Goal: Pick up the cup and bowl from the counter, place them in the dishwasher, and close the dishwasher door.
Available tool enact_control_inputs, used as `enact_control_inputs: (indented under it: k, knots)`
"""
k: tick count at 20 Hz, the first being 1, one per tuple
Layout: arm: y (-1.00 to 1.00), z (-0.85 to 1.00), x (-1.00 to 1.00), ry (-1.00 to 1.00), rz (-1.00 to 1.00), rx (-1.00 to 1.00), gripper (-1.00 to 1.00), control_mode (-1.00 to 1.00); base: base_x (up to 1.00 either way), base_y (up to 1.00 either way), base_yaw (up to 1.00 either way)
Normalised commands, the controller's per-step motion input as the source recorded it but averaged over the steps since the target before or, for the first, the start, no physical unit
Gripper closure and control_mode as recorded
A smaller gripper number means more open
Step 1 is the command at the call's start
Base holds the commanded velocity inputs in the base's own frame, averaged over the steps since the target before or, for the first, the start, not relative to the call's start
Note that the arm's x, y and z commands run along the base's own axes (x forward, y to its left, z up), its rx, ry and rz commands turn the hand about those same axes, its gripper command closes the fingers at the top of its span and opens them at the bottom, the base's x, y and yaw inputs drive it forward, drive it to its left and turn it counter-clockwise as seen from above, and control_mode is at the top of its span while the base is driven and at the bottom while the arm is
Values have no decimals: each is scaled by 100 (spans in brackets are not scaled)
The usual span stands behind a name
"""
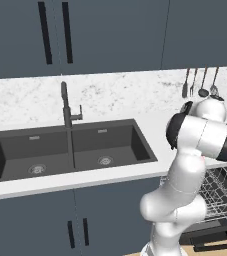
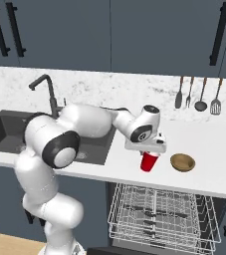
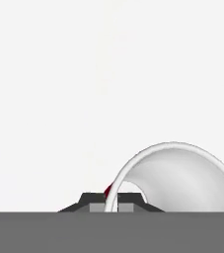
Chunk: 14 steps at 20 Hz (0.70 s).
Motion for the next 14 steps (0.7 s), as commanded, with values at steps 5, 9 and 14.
enact_control_inputs:
  k: [5, 9, 14]
  knots:
    - [2, 40, -100, -14, -6, 0, 100, -100, 0, 0, 0]
    - [-1, 11, -100, -6, -6, 3, 100, -100, 0, 0, 0]
    - [-63, -31, -52, 0, -9, 10, 100, -100, 0, 0, 0]
